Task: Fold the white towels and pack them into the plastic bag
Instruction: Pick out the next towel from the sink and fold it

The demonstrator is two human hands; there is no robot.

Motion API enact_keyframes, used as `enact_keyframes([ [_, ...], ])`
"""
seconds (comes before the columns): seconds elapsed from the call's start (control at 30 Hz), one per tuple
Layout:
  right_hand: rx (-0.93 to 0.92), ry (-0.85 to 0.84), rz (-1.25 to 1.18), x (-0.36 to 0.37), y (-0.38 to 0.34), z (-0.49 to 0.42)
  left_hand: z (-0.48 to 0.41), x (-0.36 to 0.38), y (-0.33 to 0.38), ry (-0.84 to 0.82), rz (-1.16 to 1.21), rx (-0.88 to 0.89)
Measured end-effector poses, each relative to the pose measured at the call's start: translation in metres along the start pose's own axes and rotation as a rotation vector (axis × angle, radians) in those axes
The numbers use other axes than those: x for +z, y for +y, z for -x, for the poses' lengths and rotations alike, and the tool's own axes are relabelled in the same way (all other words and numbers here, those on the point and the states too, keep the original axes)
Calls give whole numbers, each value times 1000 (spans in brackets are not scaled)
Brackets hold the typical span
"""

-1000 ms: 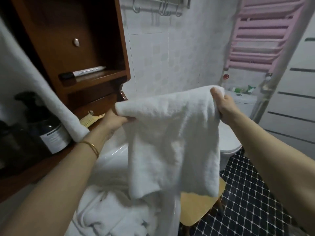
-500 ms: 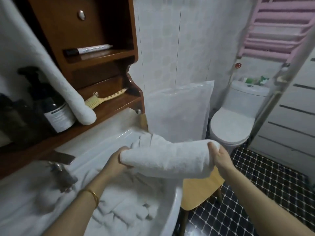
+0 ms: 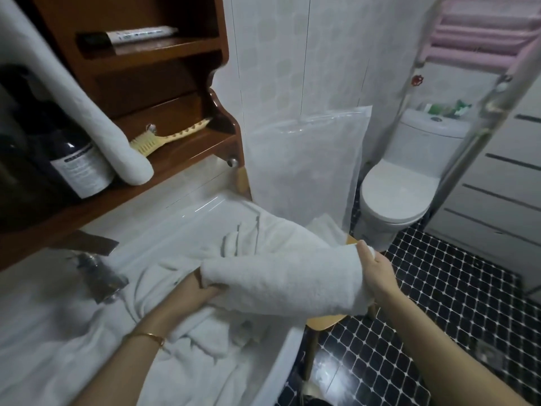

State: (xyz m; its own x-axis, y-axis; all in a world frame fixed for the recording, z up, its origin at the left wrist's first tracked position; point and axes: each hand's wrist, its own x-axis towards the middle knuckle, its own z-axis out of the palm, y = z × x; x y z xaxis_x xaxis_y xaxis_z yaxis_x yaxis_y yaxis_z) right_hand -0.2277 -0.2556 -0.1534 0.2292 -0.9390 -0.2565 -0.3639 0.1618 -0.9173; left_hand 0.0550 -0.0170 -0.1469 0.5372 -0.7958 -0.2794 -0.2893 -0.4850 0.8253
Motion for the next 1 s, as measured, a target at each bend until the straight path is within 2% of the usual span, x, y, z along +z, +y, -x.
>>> enact_keyframes([
  [0.1, 90, -99, -94, -6, 11, -3, -8, 8, 9, 34, 44, 81],
  [0.27, 137, -373, -246, -12, 46, 2, -23, 18, 23, 6, 147, 63],
  [0.33, 135, -356, -233, -10, 48, 3, -30, 22, 23, 15, 159, 28],
  [0.43, 144, -228, -188, -1, 41, -3, -43, 28, 18, 115, 108, -51],
  [0.57, 255, -80, -57, 9, 29, -19, -60, 33, 9, 190, 36, -112],
  [0.73, 358, -109, 139, 11, 8, -34, -78, 33, 4, 164, -141, -286],
  [0.8, 272, -89, 285, 11, -2, -35, -84, 33, 6, 115, -164, -308],
  [0.87, 57, 19, 552, 11, -14, -31, -89, 33, 8, 78, -188, -334],
  [0.93, -292, 147, 766, 15, -28, -18, -93, 34, 10, 66, -198, -378],
  [1.0, -640, 100, 926, 27, -44, 2, -94, 34, 13, 57, -181, -437],
])
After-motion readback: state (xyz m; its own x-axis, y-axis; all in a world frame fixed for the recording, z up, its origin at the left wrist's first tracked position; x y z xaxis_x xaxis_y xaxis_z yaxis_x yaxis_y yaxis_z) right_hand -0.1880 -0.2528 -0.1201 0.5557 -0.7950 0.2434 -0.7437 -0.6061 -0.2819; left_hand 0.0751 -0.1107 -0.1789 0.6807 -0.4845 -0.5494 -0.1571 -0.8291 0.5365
